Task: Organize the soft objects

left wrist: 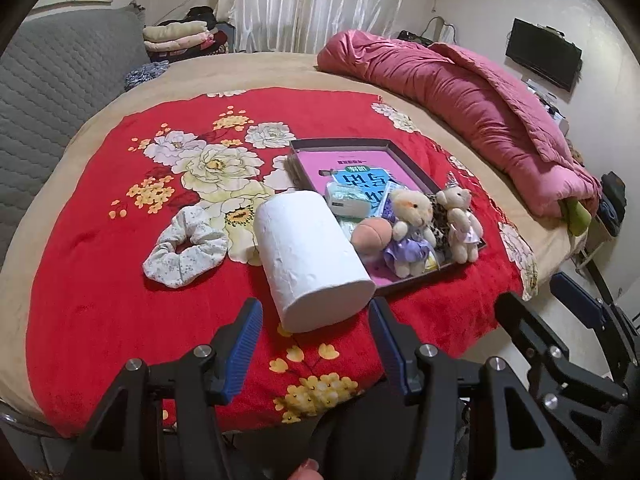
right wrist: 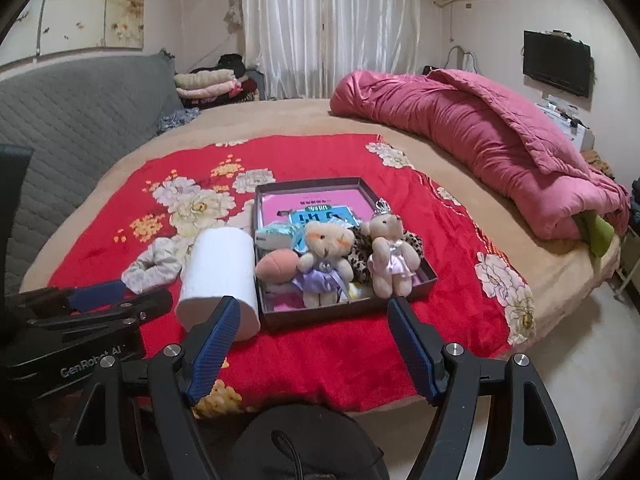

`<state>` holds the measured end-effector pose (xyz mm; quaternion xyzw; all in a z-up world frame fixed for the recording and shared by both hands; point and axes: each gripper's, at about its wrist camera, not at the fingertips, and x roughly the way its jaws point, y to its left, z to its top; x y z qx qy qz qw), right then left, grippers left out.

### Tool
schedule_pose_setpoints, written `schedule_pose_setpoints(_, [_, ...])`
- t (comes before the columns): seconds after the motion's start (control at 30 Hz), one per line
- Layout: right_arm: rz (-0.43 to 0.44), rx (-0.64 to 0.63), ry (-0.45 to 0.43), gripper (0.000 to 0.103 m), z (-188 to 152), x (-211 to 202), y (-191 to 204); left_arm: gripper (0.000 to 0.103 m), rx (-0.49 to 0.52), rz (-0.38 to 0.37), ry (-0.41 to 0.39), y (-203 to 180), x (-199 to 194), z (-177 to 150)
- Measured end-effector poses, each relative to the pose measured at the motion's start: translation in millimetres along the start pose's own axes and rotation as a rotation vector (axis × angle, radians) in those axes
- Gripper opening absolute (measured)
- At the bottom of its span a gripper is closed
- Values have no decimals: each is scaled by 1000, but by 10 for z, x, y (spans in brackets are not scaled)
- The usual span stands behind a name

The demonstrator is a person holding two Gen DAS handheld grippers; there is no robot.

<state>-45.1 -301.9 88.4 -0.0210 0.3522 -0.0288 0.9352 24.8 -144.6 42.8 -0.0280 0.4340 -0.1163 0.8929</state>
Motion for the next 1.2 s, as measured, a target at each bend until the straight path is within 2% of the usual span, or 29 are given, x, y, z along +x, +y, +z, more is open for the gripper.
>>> schedule_pose_setpoints(0.67, [-1,19,31,77,-102,-96,-43,55,18,9,18,-76,-119,-106])
schedule_pose_setpoints(1.2, [17,54,64,77,-161,32,-166,55,22,-5,82,-99,168,-187])
